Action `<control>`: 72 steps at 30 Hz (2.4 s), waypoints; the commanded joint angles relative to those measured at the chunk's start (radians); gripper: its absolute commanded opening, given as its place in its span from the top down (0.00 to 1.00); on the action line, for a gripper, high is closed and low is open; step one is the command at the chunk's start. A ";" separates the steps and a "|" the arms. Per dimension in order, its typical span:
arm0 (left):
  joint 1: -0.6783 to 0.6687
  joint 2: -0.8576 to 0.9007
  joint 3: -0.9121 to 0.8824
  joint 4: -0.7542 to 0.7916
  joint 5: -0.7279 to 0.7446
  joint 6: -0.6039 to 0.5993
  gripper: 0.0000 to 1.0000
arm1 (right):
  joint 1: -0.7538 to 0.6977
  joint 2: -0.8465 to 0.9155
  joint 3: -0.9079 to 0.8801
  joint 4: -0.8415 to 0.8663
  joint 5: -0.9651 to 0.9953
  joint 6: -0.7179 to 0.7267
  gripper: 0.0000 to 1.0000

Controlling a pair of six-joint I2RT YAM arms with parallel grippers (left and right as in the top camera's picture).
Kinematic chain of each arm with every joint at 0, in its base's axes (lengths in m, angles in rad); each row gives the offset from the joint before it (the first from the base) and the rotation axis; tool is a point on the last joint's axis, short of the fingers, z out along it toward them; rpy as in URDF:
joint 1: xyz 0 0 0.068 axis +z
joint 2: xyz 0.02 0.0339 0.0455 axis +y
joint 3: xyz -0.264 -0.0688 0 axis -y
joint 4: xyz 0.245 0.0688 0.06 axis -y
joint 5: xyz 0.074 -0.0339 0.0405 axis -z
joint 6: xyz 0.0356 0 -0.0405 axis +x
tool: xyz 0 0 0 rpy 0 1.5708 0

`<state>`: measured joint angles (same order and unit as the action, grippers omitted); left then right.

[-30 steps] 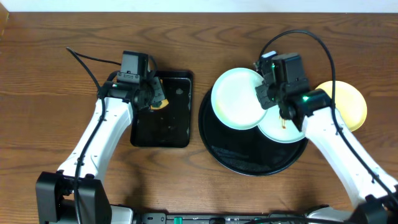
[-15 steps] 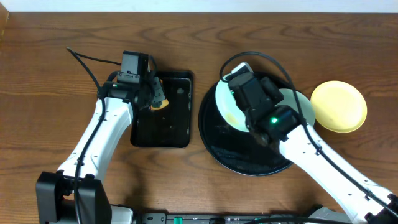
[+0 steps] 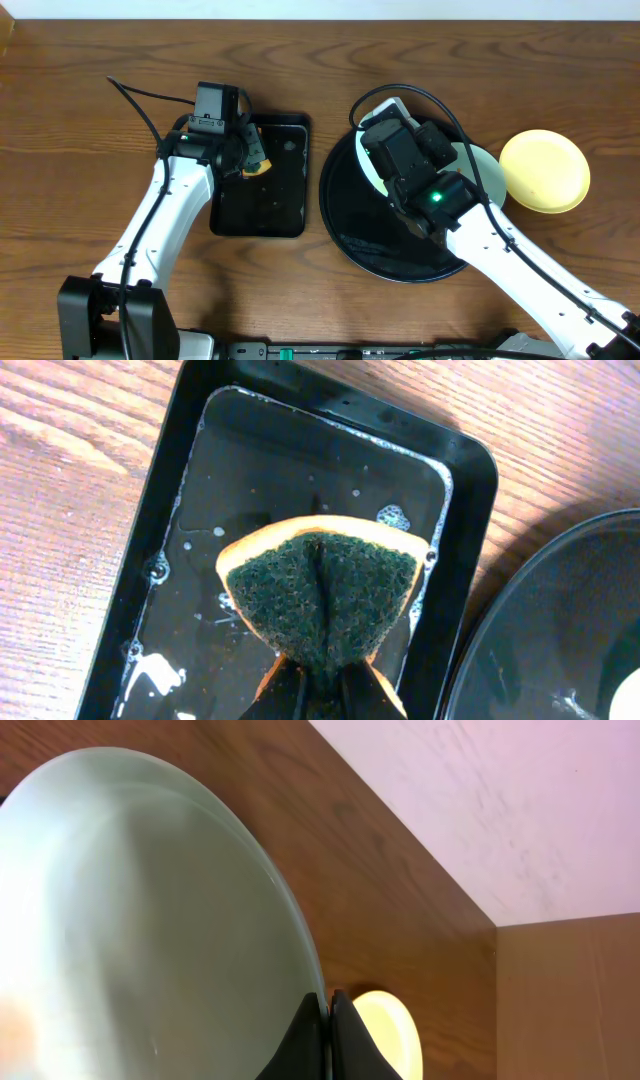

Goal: Clean dirty plates on tray and stack at the side
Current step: 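Carry the pale green plate right and stack it on the yellow plate, then move the right gripper back to the remaining pale green plate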

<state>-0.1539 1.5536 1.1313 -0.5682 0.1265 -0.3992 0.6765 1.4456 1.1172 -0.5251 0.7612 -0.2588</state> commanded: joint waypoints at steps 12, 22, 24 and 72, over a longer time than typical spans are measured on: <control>0.003 -0.005 -0.010 0.003 -0.011 -0.005 0.92 | -0.357 -0.012 0.000 0.000 -0.145 0.525 0.99; 0.003 -0.005 -0.011 0.002 -0.011 -0.005 0.92 | -0.823 0.016 -0.001 -0.056 -0.423 0.787 0.99; 0.003 -0.005 -0.011 -0.001 -0.011 -0.005 0.92 | -0.896 0.033 -0.001 -0.060 -0.438 0.786 0.99; 0.003 -0.005 -0.011 0.000 -0.011 -0.005 0.92 | -0.895 0.165 -0.155 -0.317 -1.025 0.422 0.77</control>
<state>-0.1543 1.5536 1.1309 -0.5690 0.1265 -0.3992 -0.2371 1.6085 0.9771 -0.8482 -0.2379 0.1719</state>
